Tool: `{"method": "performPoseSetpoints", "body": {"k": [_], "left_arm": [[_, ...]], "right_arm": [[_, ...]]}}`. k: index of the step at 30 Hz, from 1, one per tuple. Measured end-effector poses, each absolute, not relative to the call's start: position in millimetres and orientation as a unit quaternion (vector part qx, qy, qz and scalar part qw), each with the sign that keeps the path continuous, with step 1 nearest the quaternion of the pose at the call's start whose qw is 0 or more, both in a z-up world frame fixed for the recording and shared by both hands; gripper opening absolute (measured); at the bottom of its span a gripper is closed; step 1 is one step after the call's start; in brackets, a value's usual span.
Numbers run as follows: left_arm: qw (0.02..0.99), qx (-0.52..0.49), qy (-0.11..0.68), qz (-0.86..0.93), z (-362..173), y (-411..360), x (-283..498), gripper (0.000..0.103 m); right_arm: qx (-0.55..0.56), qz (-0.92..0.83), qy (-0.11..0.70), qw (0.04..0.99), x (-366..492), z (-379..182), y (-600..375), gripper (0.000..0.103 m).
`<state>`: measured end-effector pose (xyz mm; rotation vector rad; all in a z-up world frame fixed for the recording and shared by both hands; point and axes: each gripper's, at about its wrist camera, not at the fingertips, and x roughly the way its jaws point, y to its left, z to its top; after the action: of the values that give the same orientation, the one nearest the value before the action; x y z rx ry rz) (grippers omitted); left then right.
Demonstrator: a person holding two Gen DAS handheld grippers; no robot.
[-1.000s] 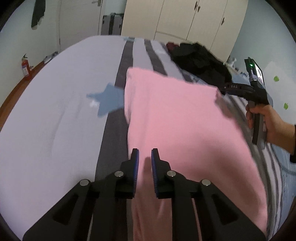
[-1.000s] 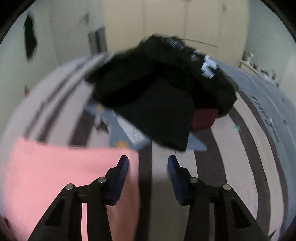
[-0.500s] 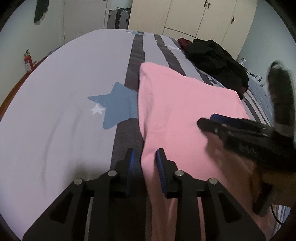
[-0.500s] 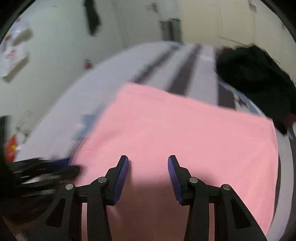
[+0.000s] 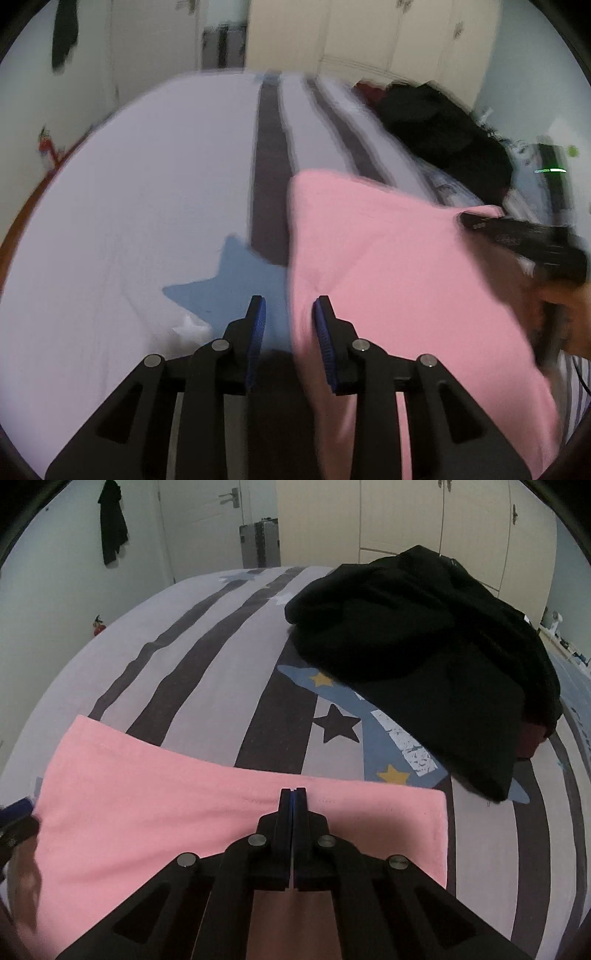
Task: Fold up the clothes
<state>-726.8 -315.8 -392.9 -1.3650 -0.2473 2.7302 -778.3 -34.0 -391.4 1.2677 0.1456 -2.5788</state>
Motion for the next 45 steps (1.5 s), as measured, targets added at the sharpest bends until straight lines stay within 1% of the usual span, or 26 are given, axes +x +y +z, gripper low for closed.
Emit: {"method": "performPoseSetpoints", "body": {"k": [4,8,9,11,13,16,19,21,22,23,26,27,29,30,31,35,38,41,45], "left_arm": [[0.008,-0.450,-0.067,0.890,-395,-326,-753,0.026],[-0.017,-0.439,-0.100,0.893,-385,-341,-766,0.026],[-0.009,-0.422,-0.101,0.901,-377,-340,-764,0.026],[0.015,-0.396,-0.092,0.913,-364,-331,-760,0.026],[0.058,-0.386,-0.076,0.918,-359,-313,-759,0.026],[0.104,-0.405,-0.042,0.907,-369,-285,-766,0.025],[0.095,-0.433,-0.018,0.896,-388,-275,-781,0.022],[0.071,-0.450,-0.024,0.890,-401,-284,-797,0.022],[0.069,-0.450,-0.036,0.890,-403,-291,-798,0.022],[0.068,-0.451,-0.039,0.889,-403,-294,-802,0.022],[0.064,-0.451,0.005,0.890,-400,-286,-811,0.024],[0.061,-0.451,0.013,0.890,-398,-285,-811,0.025],[0.041,-0.443,0.003,0.895,-390,-293,-806,0.026],[0.028,-0.437,-0.005,0.899,-386,-297,-804,0.025],[0.017,-0.432,-0.014,0.902,-382,-300,-801,0.025],[0.045,-0.415,-0.043,0.908,-360,-305,-768,0.025],[0.077,-0.397,-0.046,0.913,-342,-292,-720,0.025],[0.105,-0.398,-0.050,0.910,-339,-271,-669,0.025],[0.124,-0.419,-0.051,0.898,-349,-251,-621,0.025]], "right_arm": [[0.441,-0.891,0.021,0.108,-787,-390,-22,0.000],[0.455,-0.889,-0.017,0.052,-802,-391,17,0.000],[0.454,-0.890,-0.019,0.044,-801,-389,25,0.004],[0.450,-0.892,-0.022,0.028,-799,-383,40,0.005],[0.438,-0.898,-0.032,0.034,-786,-373,49,0.007],[0.426,-0.901,-0.025,0.074,-756,-363,39,0.008],[0.434,-0.892,-0.018,0.127,-737,-370,20,0.008],[0.446,-0.882,0.007,0.150,-744,-377,0,0.008],[0.457,-0.877,0.029,0.146,-746,-388,-6,0.006],[0.460,-0.875,0.033,0.144,-753,-394,-1,0.004],[0.453,-0.883,0.017,0.119,-777,-394,18,0.000],[0.453,-0.885,0.015,0.108,-783,-393,25,0.000],[0.452,-0.888,0.018,0.082,-789,-390,40,0.001],[0.453,-0.889,0.022,0.067,-789,-388,46,0.005],[0.454,-0.889,0.026,0.051,-790,-387,53,0.006],[0.448,-0.893,-0.001,0.049,-768,-375,77,0.006],[0.426,-0.900,0.018,0.092,-721,-357,63,0.006],[0.412,-0.901,0.013,0.131,-664,-331,38,0.008],[0.427,-0.889,0.008,0.165,-607,-329,8,0.008]]}}
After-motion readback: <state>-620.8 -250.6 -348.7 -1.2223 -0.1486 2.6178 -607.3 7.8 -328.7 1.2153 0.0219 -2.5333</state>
